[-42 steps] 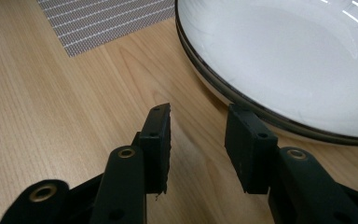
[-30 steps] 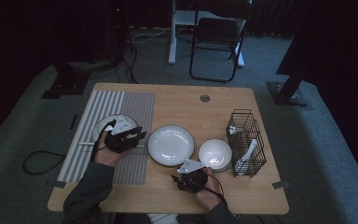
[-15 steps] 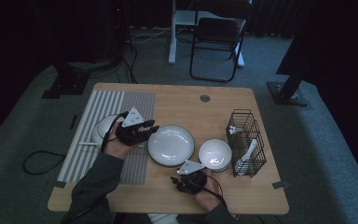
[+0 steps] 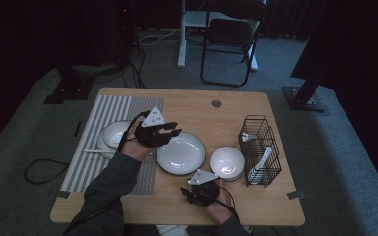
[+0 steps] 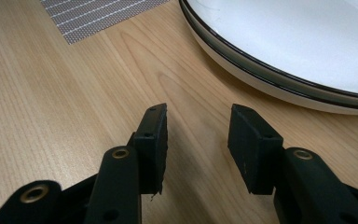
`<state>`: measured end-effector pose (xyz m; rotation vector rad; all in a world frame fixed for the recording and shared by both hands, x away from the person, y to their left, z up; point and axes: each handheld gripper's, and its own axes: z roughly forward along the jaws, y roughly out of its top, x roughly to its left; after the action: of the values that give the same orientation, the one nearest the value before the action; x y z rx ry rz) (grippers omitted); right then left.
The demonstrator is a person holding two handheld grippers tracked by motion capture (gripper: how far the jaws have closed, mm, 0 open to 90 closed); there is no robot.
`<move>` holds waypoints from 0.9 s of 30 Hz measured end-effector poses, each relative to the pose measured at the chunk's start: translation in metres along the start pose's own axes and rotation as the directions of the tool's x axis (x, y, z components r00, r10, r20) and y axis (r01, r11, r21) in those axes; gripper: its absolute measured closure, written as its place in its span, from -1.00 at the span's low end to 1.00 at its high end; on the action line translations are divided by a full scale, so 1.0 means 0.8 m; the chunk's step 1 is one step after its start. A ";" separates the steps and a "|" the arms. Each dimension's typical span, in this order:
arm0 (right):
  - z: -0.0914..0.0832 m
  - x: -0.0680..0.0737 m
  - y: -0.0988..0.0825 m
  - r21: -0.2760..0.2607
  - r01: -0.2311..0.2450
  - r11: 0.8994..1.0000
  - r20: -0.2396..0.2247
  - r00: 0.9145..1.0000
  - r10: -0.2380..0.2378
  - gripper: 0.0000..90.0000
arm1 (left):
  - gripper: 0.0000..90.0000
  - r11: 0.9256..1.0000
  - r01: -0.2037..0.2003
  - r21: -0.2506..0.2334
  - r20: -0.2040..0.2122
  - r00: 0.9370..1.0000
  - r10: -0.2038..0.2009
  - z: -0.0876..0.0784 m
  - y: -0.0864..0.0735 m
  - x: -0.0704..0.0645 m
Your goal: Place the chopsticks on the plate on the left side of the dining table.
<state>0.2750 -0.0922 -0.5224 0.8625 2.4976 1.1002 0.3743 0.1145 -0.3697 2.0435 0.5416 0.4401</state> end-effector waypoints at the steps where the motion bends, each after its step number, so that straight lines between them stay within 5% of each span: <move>1: 0.000 -0.001 0.000 0.000 -0.002 1.000 -0.001 1.000 0.002 0.26 | 0.56 1.000 0.000 -0.003 0.004 1.000 0.000 0.001 0.002 0.000; 12: -0.001 -0.002 -0.002 -0.002 -0.012 1.000 -0.002 1.000 0.012 0.24 | 0.54 1.000 -0.027 -0.012 0.069 0.997 0.028 0.018 0.030 -0.007; 27: -0.001 -0.001 -0.003 -0.008 -0.024 1.000 0.002 1.000 0.024 0.22 | 0.52 0.998 -0.065 -0.018 0.108 0.992 0.066 0.049 0.054 -0.016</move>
<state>0.2741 -0.0945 -0.5237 0.8931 2.4855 1.1162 0.3922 0.0603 -0.3527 2.0622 0.4053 0.3683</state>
